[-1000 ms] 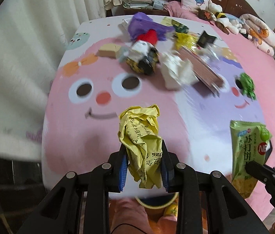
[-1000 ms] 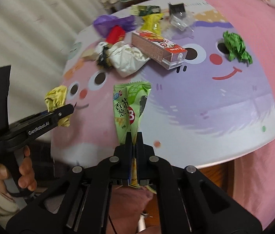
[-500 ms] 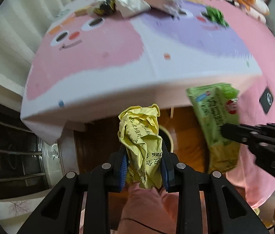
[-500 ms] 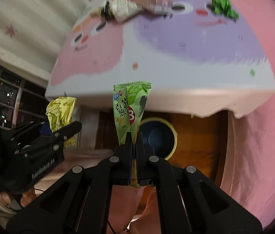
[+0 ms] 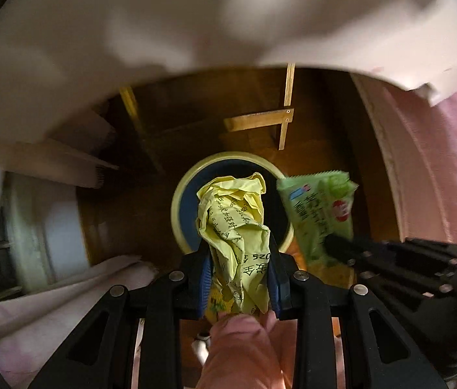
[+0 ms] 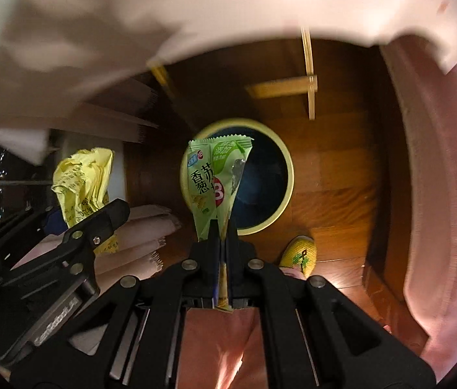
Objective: Collect trash
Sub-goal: 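Lower both tools over the bin and open them to drop the trash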
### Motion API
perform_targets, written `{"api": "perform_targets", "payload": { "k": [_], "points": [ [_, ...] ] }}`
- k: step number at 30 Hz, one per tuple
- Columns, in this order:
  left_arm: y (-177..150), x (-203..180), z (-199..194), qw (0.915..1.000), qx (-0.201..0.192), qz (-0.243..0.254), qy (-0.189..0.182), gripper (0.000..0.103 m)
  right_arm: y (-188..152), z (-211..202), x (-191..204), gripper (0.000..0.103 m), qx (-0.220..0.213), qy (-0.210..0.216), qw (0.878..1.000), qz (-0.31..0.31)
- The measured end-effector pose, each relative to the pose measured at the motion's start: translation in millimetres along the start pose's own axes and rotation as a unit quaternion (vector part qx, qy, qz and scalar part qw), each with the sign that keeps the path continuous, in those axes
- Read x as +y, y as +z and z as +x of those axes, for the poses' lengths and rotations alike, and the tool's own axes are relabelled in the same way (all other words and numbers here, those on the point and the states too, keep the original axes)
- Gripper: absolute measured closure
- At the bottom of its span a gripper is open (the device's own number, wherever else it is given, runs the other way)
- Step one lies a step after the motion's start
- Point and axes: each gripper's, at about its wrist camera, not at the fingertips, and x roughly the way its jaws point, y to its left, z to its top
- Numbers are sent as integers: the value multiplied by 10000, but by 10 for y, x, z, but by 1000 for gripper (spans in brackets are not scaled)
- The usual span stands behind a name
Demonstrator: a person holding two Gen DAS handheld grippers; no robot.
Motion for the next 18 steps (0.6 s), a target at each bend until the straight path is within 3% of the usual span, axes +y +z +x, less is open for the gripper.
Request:
{"api": "perform_targets", "payload": {
  "k": [3, 8, 9, 11, 13, 18],
  "points": [
    [-59, 76, 320, 9999, -6, -92, -102, 68, -6, 467, -80, 102, 24, -90, 9999, 41],
    [-131, 221, 680, 9990, 65, -275, -339, 43, 44, 1057, -176, 97, 42, -180, 9996, 201],
    [-163, 233, 708, 9991, 36, -282, -305, 39, 77, 1144, -174, 92, 51, -179, 9996, 223],
    [-210, 256, 748, 9991, -2, -324, -260, 23, 88, 1239, -198, 76, 47, -201, 9994, 266],
    [-284, 265, 726, 9991, -72, -357, -204, 18, 143, 1277, -207, 52, 29, -222, 9993, 304],
    [-233, 435, 489, 9993, -272, -264, -22, 18, 180, 1191, -224, 48, -47, -215, 9992, 343]
  ]
}}
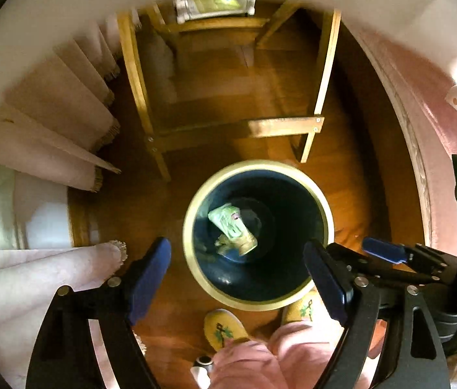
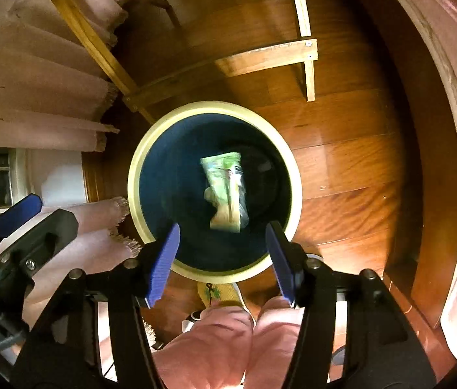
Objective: Collect trash
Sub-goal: 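Lower both tools over the bin and open them to drop the trash, then raise both tools back toward the table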
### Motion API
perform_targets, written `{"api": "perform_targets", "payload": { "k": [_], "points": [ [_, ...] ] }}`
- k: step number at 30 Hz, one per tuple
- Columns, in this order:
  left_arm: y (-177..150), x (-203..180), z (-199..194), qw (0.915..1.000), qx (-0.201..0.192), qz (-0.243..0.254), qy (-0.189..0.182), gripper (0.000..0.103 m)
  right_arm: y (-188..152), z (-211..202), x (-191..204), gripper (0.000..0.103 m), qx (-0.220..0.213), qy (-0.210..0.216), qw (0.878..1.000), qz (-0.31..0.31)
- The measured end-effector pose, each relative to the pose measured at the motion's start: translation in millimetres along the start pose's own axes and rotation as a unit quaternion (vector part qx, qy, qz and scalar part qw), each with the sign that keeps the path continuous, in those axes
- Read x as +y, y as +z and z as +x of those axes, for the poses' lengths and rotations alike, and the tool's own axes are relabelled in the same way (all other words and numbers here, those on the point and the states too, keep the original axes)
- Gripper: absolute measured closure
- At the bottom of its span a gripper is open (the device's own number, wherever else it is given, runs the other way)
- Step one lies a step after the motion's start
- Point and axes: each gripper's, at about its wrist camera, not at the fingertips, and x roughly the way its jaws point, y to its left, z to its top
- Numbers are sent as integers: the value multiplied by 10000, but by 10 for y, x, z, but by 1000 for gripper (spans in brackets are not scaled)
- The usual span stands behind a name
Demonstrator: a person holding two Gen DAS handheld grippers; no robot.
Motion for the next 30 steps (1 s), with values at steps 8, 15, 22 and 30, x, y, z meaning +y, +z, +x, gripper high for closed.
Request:
{"api": "perform_targets", "payload": {
  "k": [8, 15, 22, 30],
  "points": [
    [291, -28, -1097, 9988, -295, 358, 121, 18, -40, -763, 229, 44, -175, -102, 9997, -111],
    [511, -42, -2576, 9959, -752, 493, 2, 18, -232, -1983, 556, 44, -467, -224, 9981, -340],
    [778, 26, -3774, 9900, -1347, 421, -23, 30, -414, -3164, 908, 44, -1122, -268, 9911, -668],
    [1178, 29, -4674, 9790, -1975, 397, -318, 32, -376, -4198, 1180, 44, -2287, -742, 9664, -903]
  ]
}}
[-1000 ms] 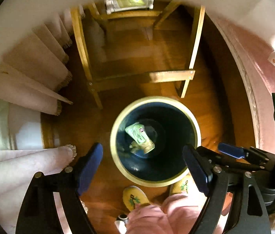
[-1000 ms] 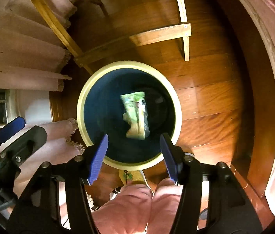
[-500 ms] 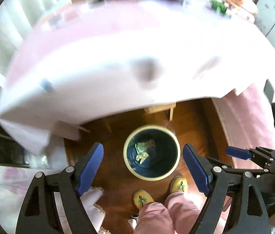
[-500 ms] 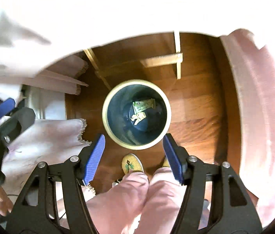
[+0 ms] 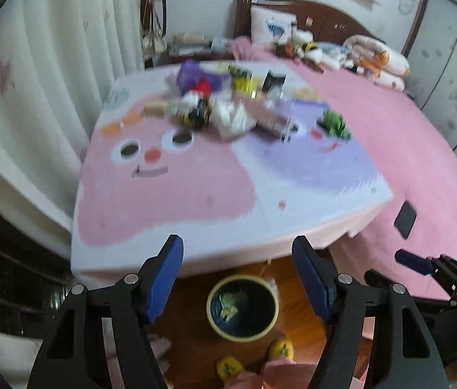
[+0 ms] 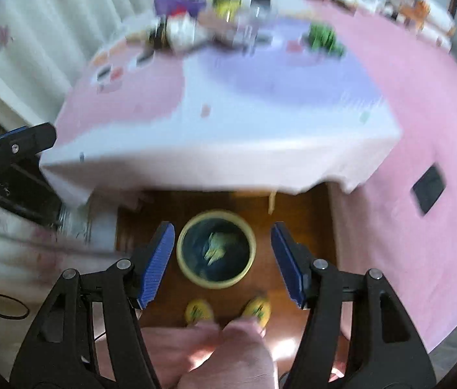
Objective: Collect trash
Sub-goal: 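Raise both tools back toward the table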
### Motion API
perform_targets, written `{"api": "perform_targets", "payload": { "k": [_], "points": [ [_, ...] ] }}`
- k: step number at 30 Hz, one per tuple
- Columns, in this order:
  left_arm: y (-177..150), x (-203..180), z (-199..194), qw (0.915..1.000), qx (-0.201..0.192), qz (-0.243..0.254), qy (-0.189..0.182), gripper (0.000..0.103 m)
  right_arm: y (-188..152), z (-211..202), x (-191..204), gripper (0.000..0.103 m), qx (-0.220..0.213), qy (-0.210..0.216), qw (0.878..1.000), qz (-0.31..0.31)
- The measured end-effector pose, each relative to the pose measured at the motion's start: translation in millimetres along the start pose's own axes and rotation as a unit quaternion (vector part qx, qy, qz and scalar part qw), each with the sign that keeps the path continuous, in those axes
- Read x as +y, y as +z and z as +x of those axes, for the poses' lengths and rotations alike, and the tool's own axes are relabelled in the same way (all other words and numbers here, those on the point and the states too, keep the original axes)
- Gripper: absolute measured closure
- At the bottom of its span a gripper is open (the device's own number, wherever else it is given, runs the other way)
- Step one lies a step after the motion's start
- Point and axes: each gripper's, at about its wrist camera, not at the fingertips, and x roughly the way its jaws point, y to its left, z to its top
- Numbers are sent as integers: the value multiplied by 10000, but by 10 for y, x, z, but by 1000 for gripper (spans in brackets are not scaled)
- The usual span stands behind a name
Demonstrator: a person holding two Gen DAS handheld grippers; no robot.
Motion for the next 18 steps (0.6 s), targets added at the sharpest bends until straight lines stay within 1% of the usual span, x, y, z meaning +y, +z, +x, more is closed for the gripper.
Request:
{"api": "perform_targets", "payload": {
  "k": [2, 6, 10, 13, 16, 18],
  "points": [
    [222, -43, -61, 9999, -86, -20, -68, 32, 147, -195, -43, 44, -223, -78, 9997, 59],
    [475, -175, -107, 9995, -187, -18, -247, 32, 455, -489, -179, 44, -603, -96, 9976, 313],
    [723, -376, -40, 9987, -401, 103, -283, 32, 780, -591, -406, 44, -801, -144, 9961, 353],
    [942, -539, 181, 9984, -459, 204, -269, 32, 1095, -505, -595, 44, -890, -108, 9953, 356],
    [1194, -668, 563, 9993, -246, 111, -243, 32, 1428, -337, -852, 44, -930, -100, 9949, 371],
    [1412, -748, 892, 9997, -88, -121, -216, 32, 1671, -165, -1067, 44, -890, -34, 9953, 377]
  ]
}}
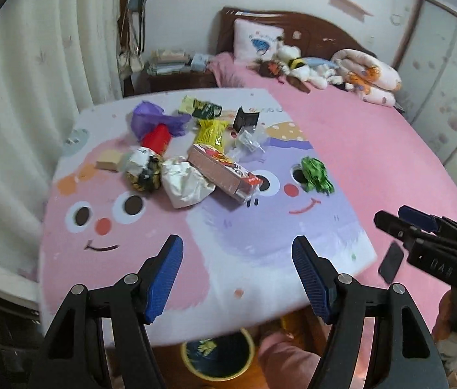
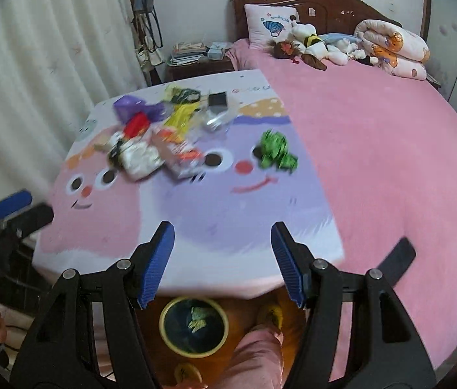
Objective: Collect trash
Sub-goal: 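Raise both tools back toward the table, then grasp the pink juice carton with left tool while right tool grasps the green crumpled paper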
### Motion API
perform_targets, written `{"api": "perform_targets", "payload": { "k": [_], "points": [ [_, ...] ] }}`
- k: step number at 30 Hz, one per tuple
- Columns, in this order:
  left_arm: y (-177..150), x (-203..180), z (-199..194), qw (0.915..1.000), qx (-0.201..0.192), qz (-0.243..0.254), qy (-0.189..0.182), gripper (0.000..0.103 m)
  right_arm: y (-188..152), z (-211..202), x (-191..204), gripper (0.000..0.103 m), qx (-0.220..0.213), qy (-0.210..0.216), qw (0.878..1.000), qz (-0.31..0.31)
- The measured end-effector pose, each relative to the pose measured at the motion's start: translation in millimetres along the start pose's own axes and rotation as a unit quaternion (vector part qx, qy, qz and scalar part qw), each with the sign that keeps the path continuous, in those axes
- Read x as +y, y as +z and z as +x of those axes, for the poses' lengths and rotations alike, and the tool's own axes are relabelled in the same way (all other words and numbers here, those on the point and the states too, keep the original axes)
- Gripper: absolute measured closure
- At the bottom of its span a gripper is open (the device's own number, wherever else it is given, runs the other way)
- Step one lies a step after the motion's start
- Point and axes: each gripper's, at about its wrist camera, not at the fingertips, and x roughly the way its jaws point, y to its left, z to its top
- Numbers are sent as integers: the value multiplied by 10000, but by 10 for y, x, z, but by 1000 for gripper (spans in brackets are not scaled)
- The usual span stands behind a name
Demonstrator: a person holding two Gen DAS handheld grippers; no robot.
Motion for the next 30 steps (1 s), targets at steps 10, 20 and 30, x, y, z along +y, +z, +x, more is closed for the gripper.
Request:
{"api": "perform_targets", "payload": {
  "k": [10, 20, 30],
  "points": [
    [570, -48, 1671, 9824, 929, -1593, 285, 32, 1035, 1485, -849, 44, 816, 385, 9948, -463],
    [721, 221, 2573, 9497, 1284, -2803, 554, 32, 1201, 2652, -962, 44, 1533, 726, 9819, -838],
    [854, 398, 3038, 9293, 1434, -3365, 501, 32, 1221, 3058, -849, 63, 1802, 910, 9719, -1214]
  ]
}}
